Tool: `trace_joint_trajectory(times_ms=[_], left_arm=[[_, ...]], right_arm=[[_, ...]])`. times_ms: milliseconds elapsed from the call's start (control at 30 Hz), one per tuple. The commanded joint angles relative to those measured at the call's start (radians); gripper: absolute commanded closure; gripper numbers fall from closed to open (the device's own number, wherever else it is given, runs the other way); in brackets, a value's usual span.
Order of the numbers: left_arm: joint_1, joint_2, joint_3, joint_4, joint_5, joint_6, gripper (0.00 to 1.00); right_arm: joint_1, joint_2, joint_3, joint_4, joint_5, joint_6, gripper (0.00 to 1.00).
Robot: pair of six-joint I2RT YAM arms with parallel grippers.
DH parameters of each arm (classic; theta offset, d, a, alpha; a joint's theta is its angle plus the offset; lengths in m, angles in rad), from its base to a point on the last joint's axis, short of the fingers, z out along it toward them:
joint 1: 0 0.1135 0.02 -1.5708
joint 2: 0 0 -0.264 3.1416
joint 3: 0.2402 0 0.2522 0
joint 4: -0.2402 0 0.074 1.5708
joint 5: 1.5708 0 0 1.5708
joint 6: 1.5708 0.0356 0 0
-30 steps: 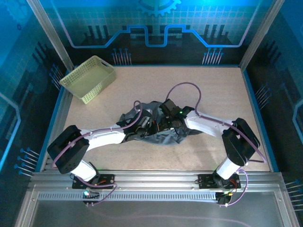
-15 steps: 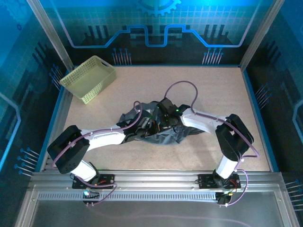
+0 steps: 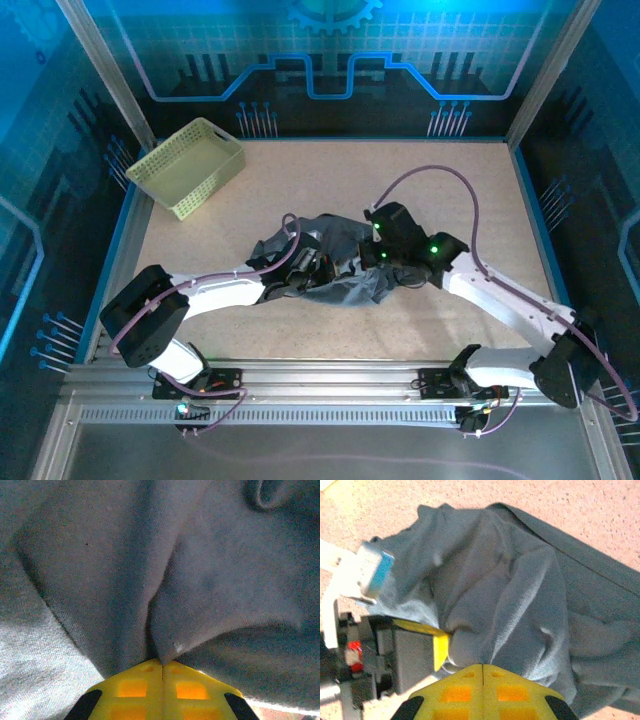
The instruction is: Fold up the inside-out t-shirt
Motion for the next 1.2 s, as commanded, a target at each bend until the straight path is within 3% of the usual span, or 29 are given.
trace_joint_trajectory(times_ms=[0,233,300,533,700,1033,1167], left_arm=[[-0.009,0.009,-0.012,0.006,-0.005,-0.003,1.0],[-0.044,0.014,0.006,-0.002,0.014,0.051,0.95],[-0.063,0.022,0.02,-0.018,0.009,0.067,0.94],[-0.084,0.041,0.024,-0.02,0.005,0.065,0.93],[-0.086,0.05,0.026,-0.015,-0.001,0.061,0.93],[-0.086,0.041,0.036,-0.034,-0.016,0.07,0.92],[-0.086,0.05,0.041,-0.028,-0.015,0.067,0.92]], right_arm=[[-0.04,-0.07,-0.069,-0.069,-0.019,0.013,1.0],[-0.147,-0.115,-0.255,-0.012,-0.079,0.01,1.0],[-0.149,-0.099,-0.283,0.008,-0.074,0.012,0.95],[-0.142,-0.157,-0.252,-0.018,-0.073,0.0,0.48],[-0.119,-0.136,-0.271,-0.045,-0.032,0.013,0.35],[-0.105,-0.059,-0.357,0.104,-0.103,0.08,0.46],[-0.097,-0.027,-0.361,0.127,-0.097,0.08,0.57]])
